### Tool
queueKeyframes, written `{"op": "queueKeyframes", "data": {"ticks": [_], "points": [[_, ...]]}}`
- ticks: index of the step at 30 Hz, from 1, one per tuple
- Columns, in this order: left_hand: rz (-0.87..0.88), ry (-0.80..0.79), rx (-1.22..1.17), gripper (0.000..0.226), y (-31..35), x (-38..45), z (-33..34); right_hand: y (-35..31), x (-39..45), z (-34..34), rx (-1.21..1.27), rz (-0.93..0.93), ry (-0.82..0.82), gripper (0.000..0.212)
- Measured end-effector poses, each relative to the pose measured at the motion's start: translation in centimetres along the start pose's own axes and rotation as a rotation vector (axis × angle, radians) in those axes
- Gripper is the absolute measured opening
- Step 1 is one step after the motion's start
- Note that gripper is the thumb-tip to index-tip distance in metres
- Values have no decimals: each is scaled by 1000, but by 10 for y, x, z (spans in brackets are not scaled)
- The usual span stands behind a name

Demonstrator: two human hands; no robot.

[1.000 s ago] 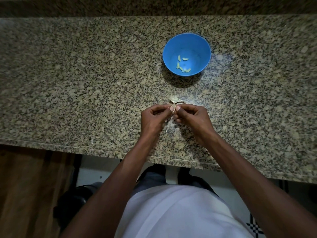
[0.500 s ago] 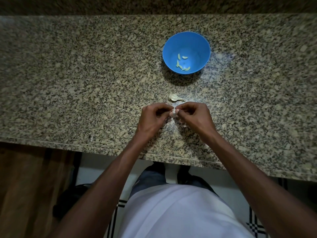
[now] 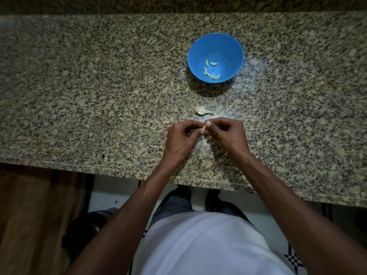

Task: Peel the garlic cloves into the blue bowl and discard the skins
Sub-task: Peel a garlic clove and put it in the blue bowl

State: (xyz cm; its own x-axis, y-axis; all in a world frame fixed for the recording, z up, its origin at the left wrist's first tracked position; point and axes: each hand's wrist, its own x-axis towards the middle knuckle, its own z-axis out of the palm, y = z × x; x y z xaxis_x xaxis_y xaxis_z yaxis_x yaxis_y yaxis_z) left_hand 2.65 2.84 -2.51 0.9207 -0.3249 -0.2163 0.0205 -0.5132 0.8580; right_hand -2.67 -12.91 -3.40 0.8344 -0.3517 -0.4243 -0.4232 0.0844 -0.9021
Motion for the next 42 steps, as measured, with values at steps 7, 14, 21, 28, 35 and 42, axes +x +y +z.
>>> {"op": "queueKeyframes", "data": {"ticks": [7,14,21,28,35,42], "points": [[13,13,95,17,2,1,1,-1,2,3,-153,-74,44,22],[-151,-55,-69,17,-2,3,-2,3,0,2,-256,-193,17,19],[-246,-93,-413,25,5,-4,-5,4,1,-3,17,-48,-95,22],[-220,-138,-422,52,11,-3,-11,-2,7,-14,106,48,-234,23],[-163,-83,-285,44,9,0,-6,-9,14,-17,294,244,-306,27],[-77,47,-230,34,7,0,3,-8,10,-12,428,292,-276,26]]}}
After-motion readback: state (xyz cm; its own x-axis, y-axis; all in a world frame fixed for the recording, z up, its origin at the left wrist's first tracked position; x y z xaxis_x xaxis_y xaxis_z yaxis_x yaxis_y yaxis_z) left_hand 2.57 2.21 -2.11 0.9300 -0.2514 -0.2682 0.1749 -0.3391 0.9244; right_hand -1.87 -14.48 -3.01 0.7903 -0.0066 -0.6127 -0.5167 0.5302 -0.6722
